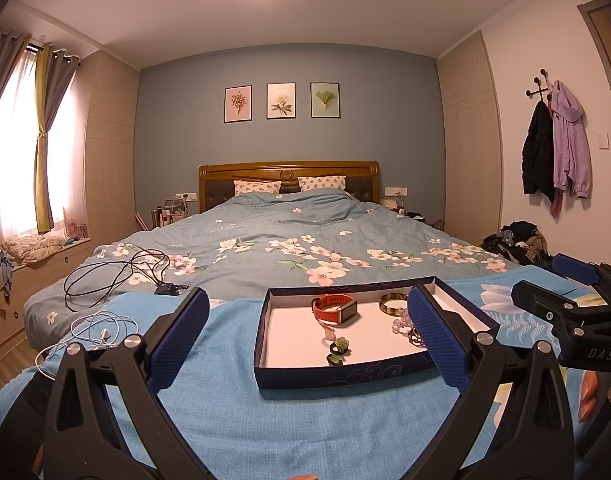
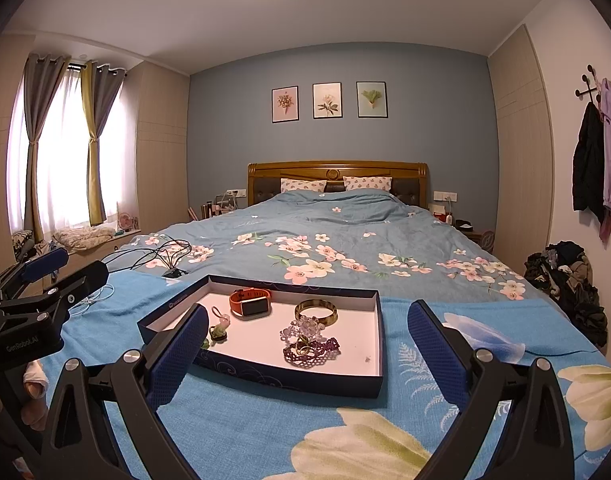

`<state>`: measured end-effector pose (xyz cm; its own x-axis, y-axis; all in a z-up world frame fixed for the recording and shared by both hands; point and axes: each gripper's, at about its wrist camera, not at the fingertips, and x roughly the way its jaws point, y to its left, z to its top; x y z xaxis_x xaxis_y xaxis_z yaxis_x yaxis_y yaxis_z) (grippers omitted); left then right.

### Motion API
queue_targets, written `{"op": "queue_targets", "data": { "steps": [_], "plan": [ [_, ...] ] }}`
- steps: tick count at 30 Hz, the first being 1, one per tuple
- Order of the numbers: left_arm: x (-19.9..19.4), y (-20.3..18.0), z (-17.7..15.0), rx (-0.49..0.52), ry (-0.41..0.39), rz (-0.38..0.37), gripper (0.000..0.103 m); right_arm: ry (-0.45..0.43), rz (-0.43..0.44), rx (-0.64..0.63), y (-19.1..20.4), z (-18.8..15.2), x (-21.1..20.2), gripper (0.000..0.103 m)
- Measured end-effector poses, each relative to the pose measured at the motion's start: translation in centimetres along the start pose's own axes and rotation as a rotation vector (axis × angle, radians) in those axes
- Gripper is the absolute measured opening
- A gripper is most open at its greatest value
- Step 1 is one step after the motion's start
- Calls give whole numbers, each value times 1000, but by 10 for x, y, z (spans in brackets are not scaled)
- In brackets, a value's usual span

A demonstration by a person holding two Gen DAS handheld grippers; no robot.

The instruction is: Organize jewelry

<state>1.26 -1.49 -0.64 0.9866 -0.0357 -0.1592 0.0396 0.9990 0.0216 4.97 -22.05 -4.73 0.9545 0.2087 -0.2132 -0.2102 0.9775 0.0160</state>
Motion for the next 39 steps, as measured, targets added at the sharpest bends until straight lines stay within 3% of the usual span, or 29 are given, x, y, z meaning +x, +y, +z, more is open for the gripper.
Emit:
{"op": "queue_targets", "data": {
  "steps": [39],
  "plan": [
    [-1,-2,-7,3,1,4,97,15,-5,5,0,-4,3,96]
  ]
}}
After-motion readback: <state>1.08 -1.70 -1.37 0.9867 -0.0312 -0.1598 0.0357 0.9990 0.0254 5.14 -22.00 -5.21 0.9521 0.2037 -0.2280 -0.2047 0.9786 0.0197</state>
